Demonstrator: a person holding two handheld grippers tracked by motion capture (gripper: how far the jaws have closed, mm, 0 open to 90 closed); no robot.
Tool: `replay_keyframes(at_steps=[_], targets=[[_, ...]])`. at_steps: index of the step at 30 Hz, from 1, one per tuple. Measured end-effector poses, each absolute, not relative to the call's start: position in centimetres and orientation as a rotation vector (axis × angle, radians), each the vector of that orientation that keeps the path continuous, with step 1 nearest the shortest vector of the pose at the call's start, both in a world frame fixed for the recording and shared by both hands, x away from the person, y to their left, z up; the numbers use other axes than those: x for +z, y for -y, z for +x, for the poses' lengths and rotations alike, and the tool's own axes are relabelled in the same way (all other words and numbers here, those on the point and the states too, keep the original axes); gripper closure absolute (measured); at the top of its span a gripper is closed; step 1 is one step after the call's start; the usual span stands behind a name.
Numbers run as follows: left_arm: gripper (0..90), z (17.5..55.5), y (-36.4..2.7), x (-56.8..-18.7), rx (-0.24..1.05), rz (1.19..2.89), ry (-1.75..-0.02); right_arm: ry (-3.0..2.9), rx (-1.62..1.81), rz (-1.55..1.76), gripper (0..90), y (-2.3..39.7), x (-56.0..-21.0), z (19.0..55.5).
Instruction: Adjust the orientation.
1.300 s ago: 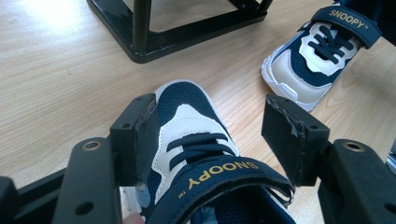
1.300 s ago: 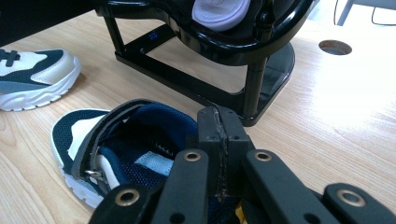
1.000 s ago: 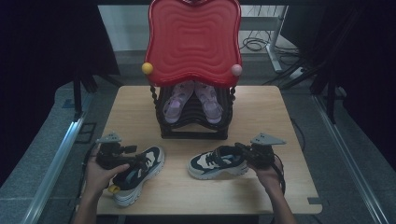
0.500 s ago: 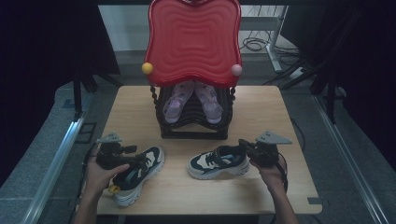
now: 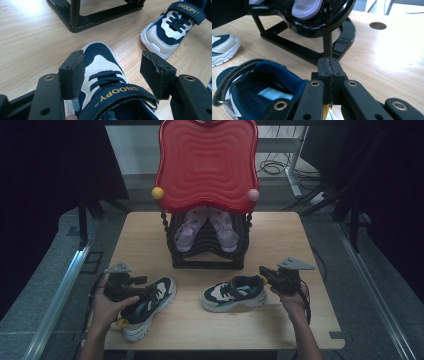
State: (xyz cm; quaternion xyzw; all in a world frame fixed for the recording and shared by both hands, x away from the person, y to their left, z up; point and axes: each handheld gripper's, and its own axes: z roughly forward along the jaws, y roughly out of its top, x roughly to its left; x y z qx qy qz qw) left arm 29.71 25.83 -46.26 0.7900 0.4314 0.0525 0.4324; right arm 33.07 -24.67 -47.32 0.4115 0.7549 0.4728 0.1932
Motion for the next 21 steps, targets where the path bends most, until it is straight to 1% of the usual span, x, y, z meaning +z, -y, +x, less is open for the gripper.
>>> replay_keyframes(at_steps=[13,21], targets=[[37.3,29.6,-26.0,-46.2,0.132,1.968,-1.075,-2.177,1.307,1.089,90.0,24.6,-47.4,32.5],[37.3,29.6,-26.2,-46.1,0.135,1.962,-1.074,-2.186,1.285,1.084,90.0,24.5,-47.2,31.5]])
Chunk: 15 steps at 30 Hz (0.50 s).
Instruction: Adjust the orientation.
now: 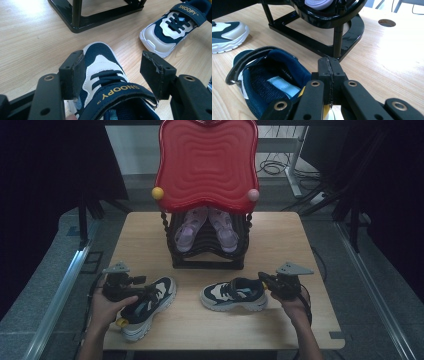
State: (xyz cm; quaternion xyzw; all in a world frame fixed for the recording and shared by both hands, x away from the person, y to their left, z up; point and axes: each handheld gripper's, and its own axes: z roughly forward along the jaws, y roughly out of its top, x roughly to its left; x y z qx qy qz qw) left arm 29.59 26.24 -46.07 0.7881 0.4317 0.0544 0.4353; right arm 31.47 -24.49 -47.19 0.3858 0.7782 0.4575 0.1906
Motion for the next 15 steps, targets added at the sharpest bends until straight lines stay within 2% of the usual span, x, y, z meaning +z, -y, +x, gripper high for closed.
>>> replay_keyframes(at_steps=[7,15], targets=[[37.3,29.6,-26.5,-46.0,0.136,1.957,-1.077,-2.208,1.271,1.066,90.0,24.7,-47.1,30.8],[37.0,29.7,-26.2,-46.2,0.131,1.967,-1.077,-2.241,1.241,1.072,90.0,24.3,-48.2,31.9]])
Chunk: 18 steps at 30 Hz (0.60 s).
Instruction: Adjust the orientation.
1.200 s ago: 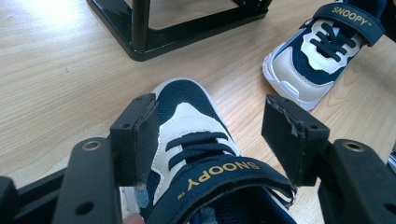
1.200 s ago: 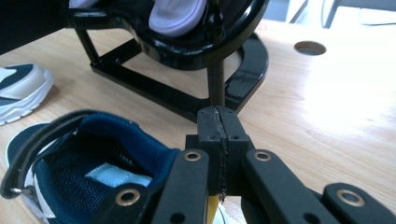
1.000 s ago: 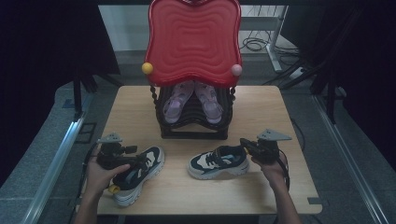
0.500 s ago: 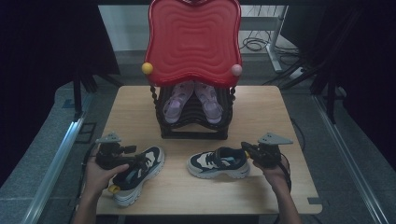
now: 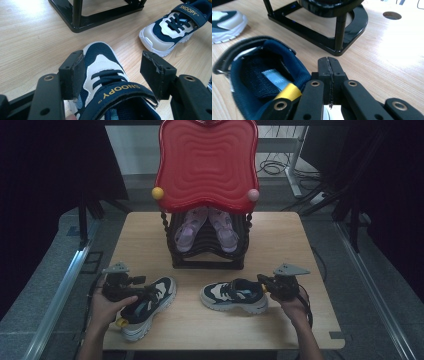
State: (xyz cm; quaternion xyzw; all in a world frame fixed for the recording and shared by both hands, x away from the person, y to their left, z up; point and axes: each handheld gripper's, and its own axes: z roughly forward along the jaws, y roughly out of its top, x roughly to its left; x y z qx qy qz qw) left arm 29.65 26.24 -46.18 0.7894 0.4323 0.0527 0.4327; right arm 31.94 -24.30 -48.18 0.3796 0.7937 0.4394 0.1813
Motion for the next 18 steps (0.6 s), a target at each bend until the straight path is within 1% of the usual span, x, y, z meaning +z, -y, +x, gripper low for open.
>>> replay_keyframes(at_steps=[18], targets=[[36.8,29.6,-26.8,-46.1,0.13,1.959,-1.08,-2.271,1.231,1.05,90.0,24.7,-48.4,29.9]])
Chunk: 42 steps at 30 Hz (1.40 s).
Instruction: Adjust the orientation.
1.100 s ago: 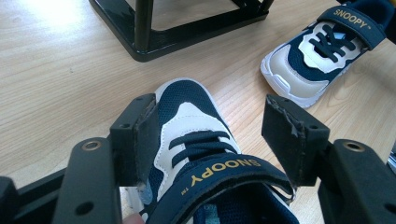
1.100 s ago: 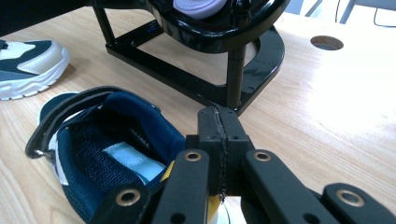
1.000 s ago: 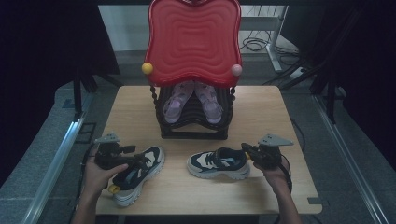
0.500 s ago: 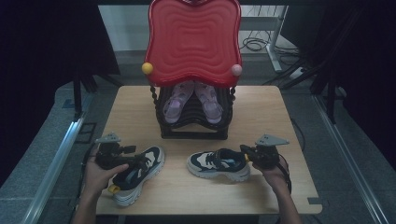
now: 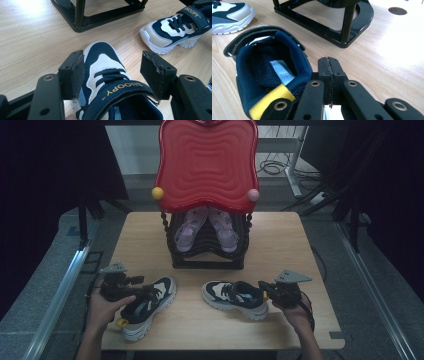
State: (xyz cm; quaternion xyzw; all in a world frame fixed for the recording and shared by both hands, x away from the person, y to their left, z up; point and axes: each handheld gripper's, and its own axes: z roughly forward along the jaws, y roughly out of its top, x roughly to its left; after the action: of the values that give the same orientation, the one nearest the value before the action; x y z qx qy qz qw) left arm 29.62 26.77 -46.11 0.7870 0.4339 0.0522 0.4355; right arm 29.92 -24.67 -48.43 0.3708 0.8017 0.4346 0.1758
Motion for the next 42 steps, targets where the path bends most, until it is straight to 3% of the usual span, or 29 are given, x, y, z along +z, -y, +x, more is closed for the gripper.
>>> replay_keyframes(at_steps=[42], targets=[[36.7,29.5,-27.4,-45.9,0.139,1.948,-1.084,-2.297,1.233,1.017,90.0,24.4,-48.6,26.2]])
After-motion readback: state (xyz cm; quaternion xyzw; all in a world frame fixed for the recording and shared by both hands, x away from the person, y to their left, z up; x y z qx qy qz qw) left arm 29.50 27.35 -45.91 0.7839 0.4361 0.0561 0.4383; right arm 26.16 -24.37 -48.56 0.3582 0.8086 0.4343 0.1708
